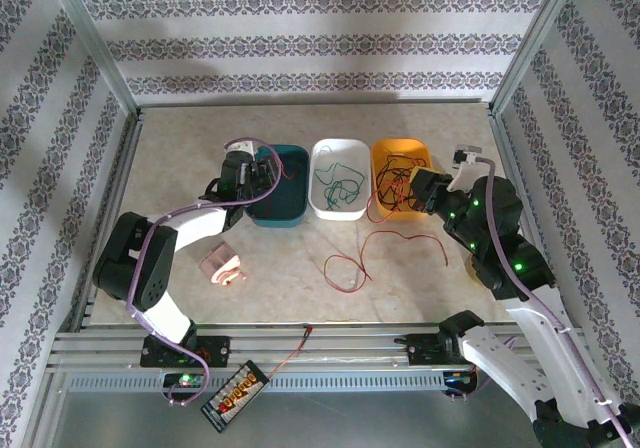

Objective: Untangle the cables

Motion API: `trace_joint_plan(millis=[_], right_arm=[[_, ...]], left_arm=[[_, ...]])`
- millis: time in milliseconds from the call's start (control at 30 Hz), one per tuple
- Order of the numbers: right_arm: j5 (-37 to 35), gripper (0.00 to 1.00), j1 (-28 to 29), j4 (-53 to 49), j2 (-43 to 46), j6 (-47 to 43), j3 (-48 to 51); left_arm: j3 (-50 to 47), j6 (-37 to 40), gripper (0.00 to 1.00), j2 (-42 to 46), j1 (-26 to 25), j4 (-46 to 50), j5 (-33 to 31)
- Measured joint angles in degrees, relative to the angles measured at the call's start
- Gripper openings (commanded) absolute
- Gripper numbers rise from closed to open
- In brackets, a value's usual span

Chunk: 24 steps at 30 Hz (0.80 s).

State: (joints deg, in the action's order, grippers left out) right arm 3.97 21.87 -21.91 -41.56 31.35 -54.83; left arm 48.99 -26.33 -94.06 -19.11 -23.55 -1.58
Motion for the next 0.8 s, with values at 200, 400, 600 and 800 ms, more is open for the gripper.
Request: trace_joint_plan(millis=[200, 400, 600, 800], right_arm=[[0.72, 0.0, 2.05, 0.24, -2.08, 0.02, 0.98], [0.72, 0.0, 7.32, 0.52, -5.51, 0.02, 1.01], [0.59, 0.0, 11.89, 3.63, -11.56, 0.35, 0.87], [1.22, 0.0, 13.29, 8.52, -23.41, 0.83, -2.6]], left_arm=[[-0.44, 0.33, 0.86, 7.02, -1.18, 5.4, 0.92], [-1.79, -0.42, 0.87, 21.0, -1.9, 11.47, -4.74], [-7.28, -4.04, 0.86, 29.79, -1.9, 17.57, -10.05], [-16.31, -10.23, 0.86, 36.83, -1.9, 21.75, -12.31]])
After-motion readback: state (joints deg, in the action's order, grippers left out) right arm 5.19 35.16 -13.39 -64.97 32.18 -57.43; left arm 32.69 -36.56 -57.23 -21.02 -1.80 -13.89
